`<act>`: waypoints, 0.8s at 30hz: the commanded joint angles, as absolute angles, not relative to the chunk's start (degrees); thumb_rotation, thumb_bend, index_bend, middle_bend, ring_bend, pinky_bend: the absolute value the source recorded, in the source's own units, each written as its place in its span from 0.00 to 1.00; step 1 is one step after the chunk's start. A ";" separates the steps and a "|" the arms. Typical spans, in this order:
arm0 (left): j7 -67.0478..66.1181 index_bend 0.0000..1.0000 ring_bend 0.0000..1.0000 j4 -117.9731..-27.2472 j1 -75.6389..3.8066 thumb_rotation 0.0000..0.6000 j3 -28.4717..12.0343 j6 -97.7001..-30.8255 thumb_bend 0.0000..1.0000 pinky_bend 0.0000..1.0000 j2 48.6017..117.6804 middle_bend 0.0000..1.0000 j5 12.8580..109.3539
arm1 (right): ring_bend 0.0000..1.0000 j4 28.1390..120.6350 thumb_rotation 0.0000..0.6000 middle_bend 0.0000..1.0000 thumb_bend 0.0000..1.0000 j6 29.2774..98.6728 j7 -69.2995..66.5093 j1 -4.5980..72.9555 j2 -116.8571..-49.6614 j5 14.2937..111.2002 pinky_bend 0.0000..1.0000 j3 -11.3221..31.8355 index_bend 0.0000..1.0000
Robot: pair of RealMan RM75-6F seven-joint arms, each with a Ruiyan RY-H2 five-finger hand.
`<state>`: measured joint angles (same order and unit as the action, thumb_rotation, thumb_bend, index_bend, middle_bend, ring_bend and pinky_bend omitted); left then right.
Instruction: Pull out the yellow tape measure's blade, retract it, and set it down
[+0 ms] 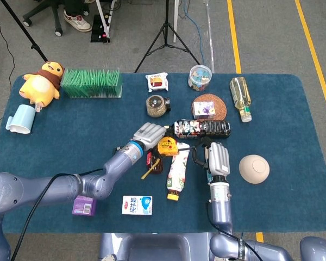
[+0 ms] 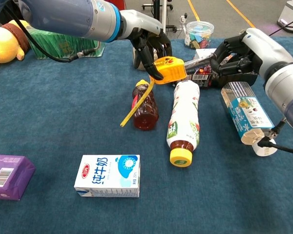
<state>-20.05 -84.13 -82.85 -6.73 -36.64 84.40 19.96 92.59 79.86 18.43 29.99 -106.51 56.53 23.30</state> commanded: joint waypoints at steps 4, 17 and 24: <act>-20.07 0.57 0.31 -84.03 -82.92 1.00 -6.55 -36.68 0.35 0.48 84.45 0.42 19.98 | 0.46 92.57 0.95 0.47 0.54 79.91 18.21 29.98 -106.65 56.45 0.38 23.40 0.57; -20.43 0.57 0.31 -84.82 -82.71 1.00 -5.98 -37.23 0.35 0.48 83.20 0.42 20.64 | 0.49 93.50 1.00 0.50 0.58 80.47 17.15 29.24 -105.84 56.92 0.40 23.53 0.61; -20.68 0.57 0.31 -86.82 -81.80 1.00 -5.25 -38.11 0.35 0.48 81.10 0.42 21.74 | 0.49 93.72 1.00 0.50 0.58 80.44 16.33 28.76 -105.35 56.83 0.40 23.58 0.61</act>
